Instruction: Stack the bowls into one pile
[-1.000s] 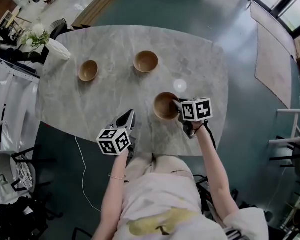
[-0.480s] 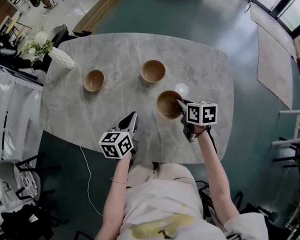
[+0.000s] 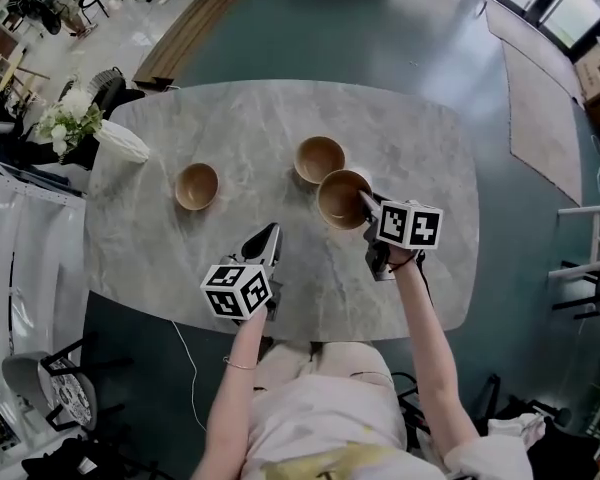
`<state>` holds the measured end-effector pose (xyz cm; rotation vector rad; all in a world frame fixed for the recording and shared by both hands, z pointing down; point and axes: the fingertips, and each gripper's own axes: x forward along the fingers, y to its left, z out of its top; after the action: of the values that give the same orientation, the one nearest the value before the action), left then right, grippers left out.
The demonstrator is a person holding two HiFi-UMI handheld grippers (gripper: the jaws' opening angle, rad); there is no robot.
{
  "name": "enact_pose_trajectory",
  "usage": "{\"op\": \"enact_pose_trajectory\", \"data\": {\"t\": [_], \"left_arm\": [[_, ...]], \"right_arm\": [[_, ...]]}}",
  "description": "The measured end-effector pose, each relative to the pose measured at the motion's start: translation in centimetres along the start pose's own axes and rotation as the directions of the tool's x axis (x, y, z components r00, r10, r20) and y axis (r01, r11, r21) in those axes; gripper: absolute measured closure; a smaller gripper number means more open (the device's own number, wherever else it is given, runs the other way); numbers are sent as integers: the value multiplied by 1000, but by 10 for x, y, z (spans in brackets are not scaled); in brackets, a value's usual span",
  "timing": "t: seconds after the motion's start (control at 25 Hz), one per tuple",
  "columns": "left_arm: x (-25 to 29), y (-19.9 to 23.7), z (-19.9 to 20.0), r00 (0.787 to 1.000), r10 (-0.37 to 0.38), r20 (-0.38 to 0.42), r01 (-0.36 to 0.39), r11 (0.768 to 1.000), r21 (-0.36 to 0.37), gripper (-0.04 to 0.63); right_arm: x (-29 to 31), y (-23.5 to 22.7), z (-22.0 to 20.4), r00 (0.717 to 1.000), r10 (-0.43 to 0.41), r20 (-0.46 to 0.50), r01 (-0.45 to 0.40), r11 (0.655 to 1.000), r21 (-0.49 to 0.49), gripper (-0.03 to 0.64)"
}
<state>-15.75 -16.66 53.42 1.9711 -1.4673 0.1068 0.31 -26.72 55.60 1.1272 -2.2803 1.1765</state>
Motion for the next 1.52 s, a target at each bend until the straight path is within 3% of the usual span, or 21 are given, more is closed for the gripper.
{"op": "enact_pose_trajectory", "data": {"t": [0.48,0.8,1.32,1.52], "left_arm": [[30,33,25,998,-57,-32,59,997,42,595],[52,38,26,997,-65,-48,67,997,38,595],[72,46,19,995,-42,-86,43,999,3,595],[72,51,19,996,-34,-83,33,999,-9,595]], "right_arm": [[47,11,44,988,-91,128,82,994,71,592],[71,2,57,980,-145,134,139,989,54,592],[101,-3,64,974,-225,35,227,966,-121,592],[107,2,62,976,-218,19,218,958,-185,592]]}}
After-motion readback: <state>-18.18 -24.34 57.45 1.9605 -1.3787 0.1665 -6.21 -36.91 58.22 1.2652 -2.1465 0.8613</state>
